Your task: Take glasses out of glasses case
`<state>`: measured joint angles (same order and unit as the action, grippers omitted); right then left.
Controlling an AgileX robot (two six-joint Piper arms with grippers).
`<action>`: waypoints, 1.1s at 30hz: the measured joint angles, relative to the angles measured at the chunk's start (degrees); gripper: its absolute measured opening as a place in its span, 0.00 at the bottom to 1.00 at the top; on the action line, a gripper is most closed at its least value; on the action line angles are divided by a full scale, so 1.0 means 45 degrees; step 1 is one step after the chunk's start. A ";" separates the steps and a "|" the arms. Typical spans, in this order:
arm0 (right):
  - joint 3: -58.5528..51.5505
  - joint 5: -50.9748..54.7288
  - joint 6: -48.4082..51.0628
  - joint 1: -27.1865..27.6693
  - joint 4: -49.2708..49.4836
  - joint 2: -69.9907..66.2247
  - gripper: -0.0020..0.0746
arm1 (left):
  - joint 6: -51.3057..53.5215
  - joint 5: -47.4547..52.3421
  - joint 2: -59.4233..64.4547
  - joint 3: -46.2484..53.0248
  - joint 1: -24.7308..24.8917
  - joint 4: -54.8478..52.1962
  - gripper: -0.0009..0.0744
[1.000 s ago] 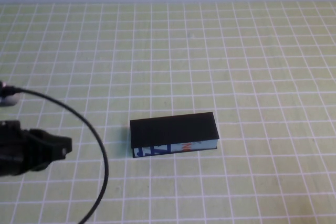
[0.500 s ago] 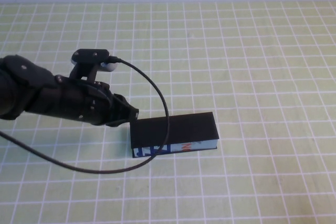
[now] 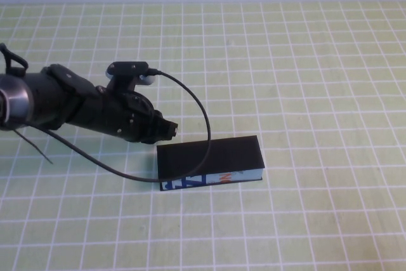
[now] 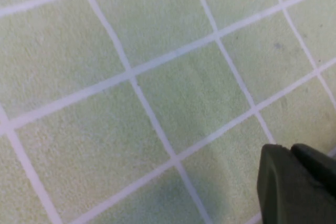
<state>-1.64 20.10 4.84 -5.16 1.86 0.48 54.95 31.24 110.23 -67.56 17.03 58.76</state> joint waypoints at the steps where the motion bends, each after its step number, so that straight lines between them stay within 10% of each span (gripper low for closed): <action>1: 0.0000 0.0000 0.0000 0.0000 -0.0023 0.0000 0.00 | -0.0022 0.0063 0.0145 -0.0021 0.0000 0.0000 0.01; 9: 0.0000 -0.0310 0.0000 0.0000 0.0137 0.0000 0.00 | -0.0225 0.0601 0.0361 -0.0050 -0.0575 0.0000 0.01; 24: 0.0000 -0.4977 -0.0277 0.0000 0.8608 0.0000 0.00 | -0.0130 0.1755 0.0802 -0.0102 -0.1013 0.0202 0.01; 33: 0.3239 0.0720 -0.0061 0.0000 0.8271 -0.3474 0.00 | -0.0109 0.1782 0.0810 -0.0151 -0.1013 0.0200 0.01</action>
<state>12.94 23.34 4.57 -5.16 39.08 -15.16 54.46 39.26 113.87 -68.24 12.47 59.66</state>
